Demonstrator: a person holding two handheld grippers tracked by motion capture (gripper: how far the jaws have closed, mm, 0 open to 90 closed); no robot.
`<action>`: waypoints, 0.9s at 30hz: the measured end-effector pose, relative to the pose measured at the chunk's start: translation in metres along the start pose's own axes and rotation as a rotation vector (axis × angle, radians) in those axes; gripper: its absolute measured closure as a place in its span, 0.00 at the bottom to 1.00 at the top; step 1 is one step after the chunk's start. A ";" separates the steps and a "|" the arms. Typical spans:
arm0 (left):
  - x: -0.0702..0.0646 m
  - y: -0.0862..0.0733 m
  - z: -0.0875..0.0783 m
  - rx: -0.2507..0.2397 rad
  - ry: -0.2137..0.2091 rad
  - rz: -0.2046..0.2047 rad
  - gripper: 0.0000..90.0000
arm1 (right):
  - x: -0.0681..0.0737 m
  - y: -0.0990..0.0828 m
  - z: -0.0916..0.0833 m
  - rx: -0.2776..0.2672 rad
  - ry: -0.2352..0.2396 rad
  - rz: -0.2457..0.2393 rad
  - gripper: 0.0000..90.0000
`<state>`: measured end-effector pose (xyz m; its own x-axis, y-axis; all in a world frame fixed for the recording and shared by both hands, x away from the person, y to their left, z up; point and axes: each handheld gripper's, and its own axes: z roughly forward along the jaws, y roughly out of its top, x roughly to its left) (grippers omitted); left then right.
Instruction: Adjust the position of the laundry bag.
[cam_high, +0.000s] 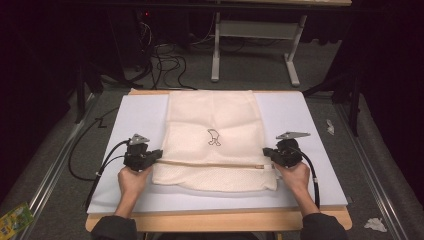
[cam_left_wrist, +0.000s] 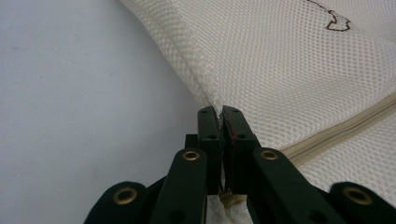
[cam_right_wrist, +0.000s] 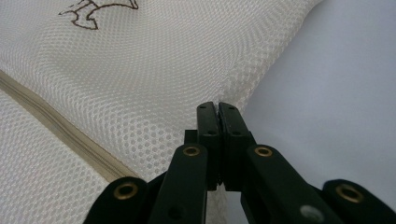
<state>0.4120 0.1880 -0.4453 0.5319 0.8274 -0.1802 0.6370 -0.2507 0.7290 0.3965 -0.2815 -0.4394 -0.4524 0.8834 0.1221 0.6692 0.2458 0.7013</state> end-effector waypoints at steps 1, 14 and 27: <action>0.001 -0.001 0.000 0.002 0.001 0.001 0.97 | 0.001 -0.001 0.000 -0.001 0.002 -0.003 1.00; -0.001 -0.011 0.004 0.032 0.022 0.003 0.96 | 0.003 -0.008 0.005 0.022 0.007 -0.001 0.99; -0.003 -0.014 0.006 0.044 0.029 0.019 0.95 | 0.004 -0.009 0.010 0.050 -0.010 -0.004 0.98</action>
<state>0.4044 0.1862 -0.4589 0.5279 0.8365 -0.1469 0.6514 -0.2878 0.7021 0.3949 -0.2764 -0.4523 -0.4489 0.8865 0.1120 0.6962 0.2684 0.6658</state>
